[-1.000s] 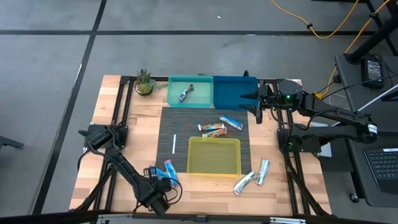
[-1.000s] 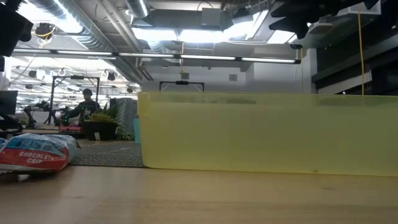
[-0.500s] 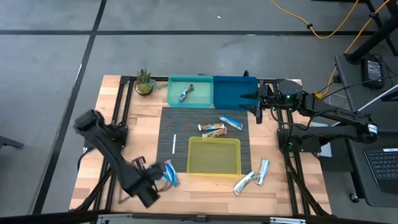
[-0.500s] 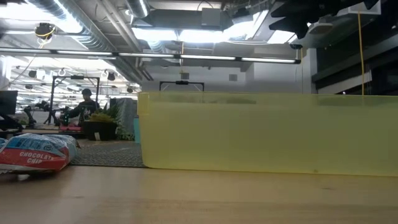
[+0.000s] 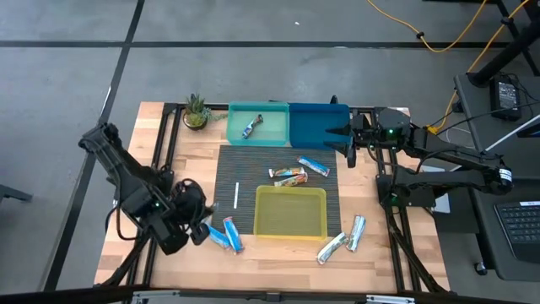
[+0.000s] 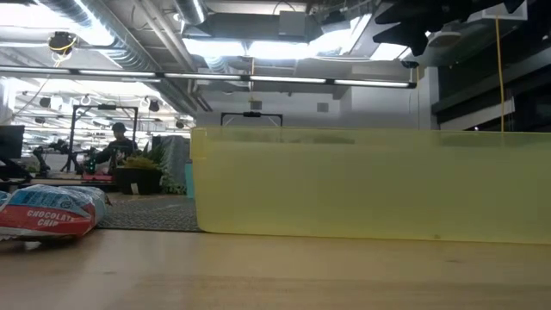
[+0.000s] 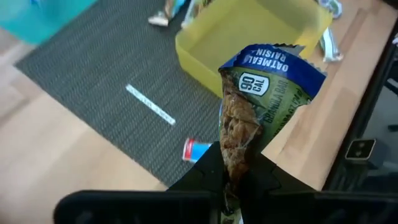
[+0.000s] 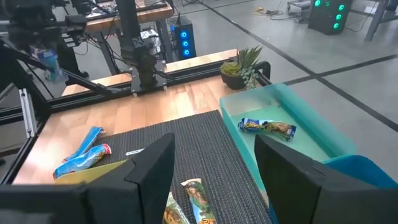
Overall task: Pick and place Granola Bars by type
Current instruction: Put the blue granola bar into the green bin
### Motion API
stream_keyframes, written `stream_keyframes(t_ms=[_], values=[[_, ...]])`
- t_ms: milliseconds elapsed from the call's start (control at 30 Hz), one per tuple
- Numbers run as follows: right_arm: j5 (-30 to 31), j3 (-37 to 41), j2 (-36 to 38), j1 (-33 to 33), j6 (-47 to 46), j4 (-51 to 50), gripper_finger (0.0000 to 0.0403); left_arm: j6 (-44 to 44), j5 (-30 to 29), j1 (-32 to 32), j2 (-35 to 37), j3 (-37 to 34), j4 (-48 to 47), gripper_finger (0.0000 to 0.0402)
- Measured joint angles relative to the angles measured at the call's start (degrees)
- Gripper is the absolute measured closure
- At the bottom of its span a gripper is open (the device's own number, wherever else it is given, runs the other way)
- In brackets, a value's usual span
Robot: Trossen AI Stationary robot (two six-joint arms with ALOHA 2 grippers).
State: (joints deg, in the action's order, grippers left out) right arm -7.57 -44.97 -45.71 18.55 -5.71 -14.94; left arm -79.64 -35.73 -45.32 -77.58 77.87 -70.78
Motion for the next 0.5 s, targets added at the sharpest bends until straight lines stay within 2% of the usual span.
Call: stream_keyframes(t_ms=[333, 500], values=[[0.0, 0.0, 0.0, 0.0, 0.2, 0.0, 0.0179, 11.1, -4.3, 9.4, 0.5, 0.0, 1.7, 0.0385], [-0.1, 0.0, -0.9, 0.0, 1.5, 1.2, 0.0179, 25.3, -5.3, 17.1, 0.5, 0.0, 10.5, 0.0385]])
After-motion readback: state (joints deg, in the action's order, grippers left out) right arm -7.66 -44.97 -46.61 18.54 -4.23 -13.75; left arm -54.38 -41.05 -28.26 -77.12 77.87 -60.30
